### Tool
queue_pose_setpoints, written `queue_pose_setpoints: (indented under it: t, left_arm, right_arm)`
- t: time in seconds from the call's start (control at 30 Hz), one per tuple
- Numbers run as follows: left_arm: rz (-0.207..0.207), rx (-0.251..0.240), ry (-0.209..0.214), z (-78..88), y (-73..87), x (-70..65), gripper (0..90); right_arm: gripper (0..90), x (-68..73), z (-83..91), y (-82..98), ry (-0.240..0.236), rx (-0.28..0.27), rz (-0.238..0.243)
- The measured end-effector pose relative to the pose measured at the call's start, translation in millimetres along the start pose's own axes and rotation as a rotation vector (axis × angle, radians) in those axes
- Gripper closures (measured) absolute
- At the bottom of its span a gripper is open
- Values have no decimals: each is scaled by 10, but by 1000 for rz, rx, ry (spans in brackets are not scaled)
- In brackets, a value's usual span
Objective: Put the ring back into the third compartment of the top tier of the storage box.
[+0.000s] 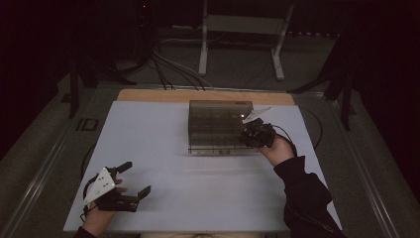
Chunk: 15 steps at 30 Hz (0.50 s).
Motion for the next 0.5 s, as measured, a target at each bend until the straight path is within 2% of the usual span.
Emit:
queue_pose_setpoints:
  t: [0.27, 0.43, 0.5]
  left_arm:
    - [1, -1, 1, -1, 1, 0, 2]
    - [4, 0, 2, -1, 3, -1, 2]
    - [3, 0, 3, -1, 2, -2, 2]
  right_arm:
    - [705, -16, 1, 8, 8, -4, 0]
    - [481, 12, 43, -26, -1, -35, 6]
    - [373, 19, 57, -39, 17, -41, 0]
Point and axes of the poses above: each handheld gripper's, and its own axes: z roughly backward along the jaws, y roughly out of its underside, x roughly to its left, the point moved 3 cm from there along -z, roughly forward along the jaws, and after that the axes turned 7 degrees about -z, right-handed, at the moved point
